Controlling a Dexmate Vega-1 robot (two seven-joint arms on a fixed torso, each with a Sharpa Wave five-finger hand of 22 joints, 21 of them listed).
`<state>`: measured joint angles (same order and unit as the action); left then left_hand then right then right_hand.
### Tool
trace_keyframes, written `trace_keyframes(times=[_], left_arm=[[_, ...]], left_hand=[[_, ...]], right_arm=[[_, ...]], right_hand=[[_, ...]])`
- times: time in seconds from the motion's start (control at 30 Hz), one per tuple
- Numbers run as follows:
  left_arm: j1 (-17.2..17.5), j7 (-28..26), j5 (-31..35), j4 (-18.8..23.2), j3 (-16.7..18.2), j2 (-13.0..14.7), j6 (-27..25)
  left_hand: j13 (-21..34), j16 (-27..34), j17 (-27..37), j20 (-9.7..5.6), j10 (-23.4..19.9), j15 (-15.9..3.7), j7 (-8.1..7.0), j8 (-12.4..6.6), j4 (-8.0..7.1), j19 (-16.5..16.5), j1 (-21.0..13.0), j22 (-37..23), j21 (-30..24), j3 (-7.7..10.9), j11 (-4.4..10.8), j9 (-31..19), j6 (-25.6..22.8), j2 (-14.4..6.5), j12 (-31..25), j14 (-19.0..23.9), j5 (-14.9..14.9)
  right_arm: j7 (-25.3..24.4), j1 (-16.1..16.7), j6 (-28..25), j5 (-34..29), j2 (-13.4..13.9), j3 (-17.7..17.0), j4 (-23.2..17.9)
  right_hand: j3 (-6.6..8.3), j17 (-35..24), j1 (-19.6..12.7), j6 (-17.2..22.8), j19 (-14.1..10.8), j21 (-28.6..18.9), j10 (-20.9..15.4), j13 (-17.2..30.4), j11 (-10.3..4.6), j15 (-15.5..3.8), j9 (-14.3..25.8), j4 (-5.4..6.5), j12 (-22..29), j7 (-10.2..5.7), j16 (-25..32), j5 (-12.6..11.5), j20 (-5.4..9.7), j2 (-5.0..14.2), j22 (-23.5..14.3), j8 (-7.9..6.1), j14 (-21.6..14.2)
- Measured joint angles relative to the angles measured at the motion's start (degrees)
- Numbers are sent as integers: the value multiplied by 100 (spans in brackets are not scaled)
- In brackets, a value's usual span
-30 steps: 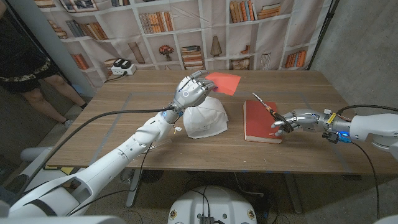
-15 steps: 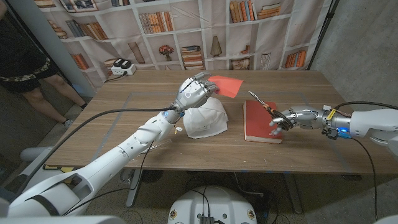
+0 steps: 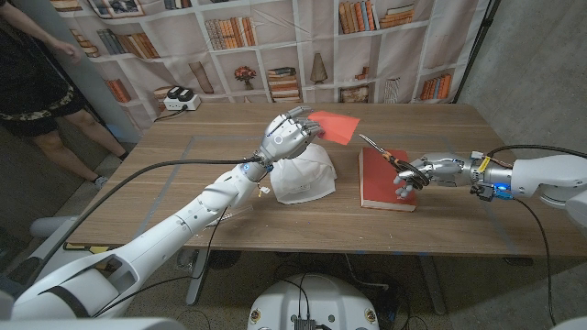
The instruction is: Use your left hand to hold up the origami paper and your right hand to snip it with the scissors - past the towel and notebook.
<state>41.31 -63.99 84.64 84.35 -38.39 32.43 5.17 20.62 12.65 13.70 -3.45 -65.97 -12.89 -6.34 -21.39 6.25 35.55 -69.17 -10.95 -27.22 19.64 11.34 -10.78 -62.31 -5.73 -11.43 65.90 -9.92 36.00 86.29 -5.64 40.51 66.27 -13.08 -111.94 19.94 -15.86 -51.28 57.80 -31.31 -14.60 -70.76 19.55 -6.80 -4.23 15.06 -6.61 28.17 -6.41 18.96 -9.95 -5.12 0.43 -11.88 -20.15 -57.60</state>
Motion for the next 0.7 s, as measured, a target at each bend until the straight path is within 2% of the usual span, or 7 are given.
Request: trace_keyframes(times=[0.03,0.1,0.2,0.33,0.7], left_arm=[[0,0,3,11,0,0,-12],[0,0,6,24,0,2,-30],[0,0,9,48,0,10,-70],[16,0,8,89,-6,25,-108],[64,0,-28,200,-58,88,-289]], left_hand=[[0,0,0,18,0,0,0,1,0,-18,0,0,0,0,0,0,0,0,7,0,0],[0,0,0,18,0,0,0,2,0,-18,0,0,0,0,0,0,0,0,9,0,0],[0,0,0,18,0,0,0,2,-17,-18,0,0,0,17,0,0,0,0,14,0,1],[0,0,0,18,1,0,0,3,-25,-18,0,0,-33,25,-1,0,0,0,15,0,14],[-1,0,0,18,10,0,0,3,-7,-17,0,0,-39,42,-10,-4,0,0,-5,0,-5]], right_arm=[[-3,-16,19,3,4,28,16],[-11,-45,67,10,13,83,43],[-23,-97,142,30,24,182,95],[-25,-163,261,78,32,299,165],[83,-421,606,250,2,743,495]], right_hand=[[-64,5,90,12,0,0,-18,30,-16,-34,-17,63,25,12,0,0,0,10,0,0,-34],[-197,21,412,35,0,0,-240,89,-215,-239,-55,149,48,27,-37,0,0,4,0,-29,-275],[-312,52,708,191,-35,0,-475,151,-432,-557,-94,234,87,-130,-58,-25,-36,-73,15,3,-465],[-399,70,845,314,-39,0,-525,191,-482,-686,-119,290,89,-191,-102,-33,-40,-183,17,3,-559],[-500,121,1002,392,-60,0,-519,239,-477,-738,-110,329,108,-270,-147,-69,-61,-309,17,8,-587]])
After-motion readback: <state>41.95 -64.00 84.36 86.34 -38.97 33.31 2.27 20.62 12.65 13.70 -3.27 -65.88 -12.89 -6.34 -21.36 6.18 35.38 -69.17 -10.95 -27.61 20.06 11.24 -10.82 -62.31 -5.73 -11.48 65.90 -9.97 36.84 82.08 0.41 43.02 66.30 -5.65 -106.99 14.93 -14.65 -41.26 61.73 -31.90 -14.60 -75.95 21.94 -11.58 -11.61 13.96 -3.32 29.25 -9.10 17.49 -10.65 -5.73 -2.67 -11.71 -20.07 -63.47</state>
